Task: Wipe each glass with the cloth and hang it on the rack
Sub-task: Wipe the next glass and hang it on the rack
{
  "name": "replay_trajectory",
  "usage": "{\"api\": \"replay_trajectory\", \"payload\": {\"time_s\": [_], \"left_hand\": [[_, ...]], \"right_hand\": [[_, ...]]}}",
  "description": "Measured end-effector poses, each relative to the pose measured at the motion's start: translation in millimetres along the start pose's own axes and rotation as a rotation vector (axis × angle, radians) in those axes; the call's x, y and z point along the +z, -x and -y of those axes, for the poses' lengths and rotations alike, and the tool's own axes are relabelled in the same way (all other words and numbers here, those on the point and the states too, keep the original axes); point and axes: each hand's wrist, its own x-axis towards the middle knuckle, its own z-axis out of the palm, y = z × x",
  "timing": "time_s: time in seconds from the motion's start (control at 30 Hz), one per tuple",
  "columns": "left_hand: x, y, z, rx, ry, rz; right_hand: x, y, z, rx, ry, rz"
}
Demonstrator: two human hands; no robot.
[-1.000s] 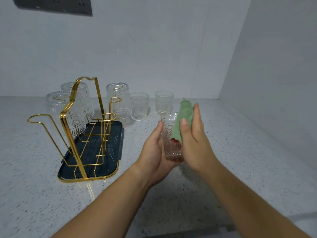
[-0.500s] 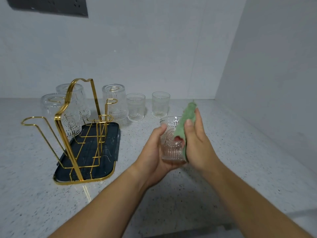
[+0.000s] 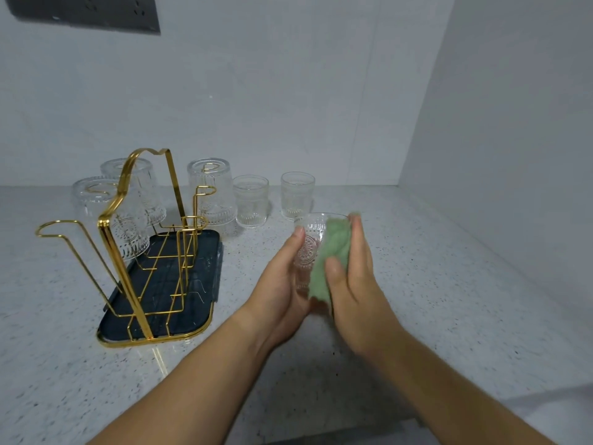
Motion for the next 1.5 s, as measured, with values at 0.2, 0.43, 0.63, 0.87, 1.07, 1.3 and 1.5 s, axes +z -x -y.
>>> {"api": "replay_trajectory", "payload": {"time_s": [0.2, 0.43, 0.63, 0.87, 1.07, 1.3, 1.5], "left_hand": [[0.2, 1.9, -0.3, 0.005, 0.083, -0.010], [0.6, 3.1, -1.7, -0.038, 0.026, 0.003], [3.5, 1.6, -3.7, -0.045, 0.084, -0.017], [-2.0, 2.1, -6.4, -0.078, 0.070, 0.025], [5.5, 5.6, 0.9, -0.094, -0.036, 0.124], [0.4, 6.1, -5.7, -0.033, -0.062, 0.128], [0.7, 5.9, -2.8, -0.036, -0.130, 0.115]], "right_hand": [[5.3, -19.9, 11.4, -0.011, 0.014, 0.010], [8.0, 19.7, -8.7, -0.126, 0.356, 0.092], [-2.2, -17.7, -0.4, 0.069, -0.060, -0.011], [-2.6, -20.8, 3.7, 0.128, -0.298, -0.064], [-38.7, -41.7, 24.8, 0.075, -0.211, -0.113], [-60.6, -43.5, 29.3, -0.082, 0.092, 0.168], [-84.7, -31.3, 36.8, -0.053, 0.013, 0.468]]}}
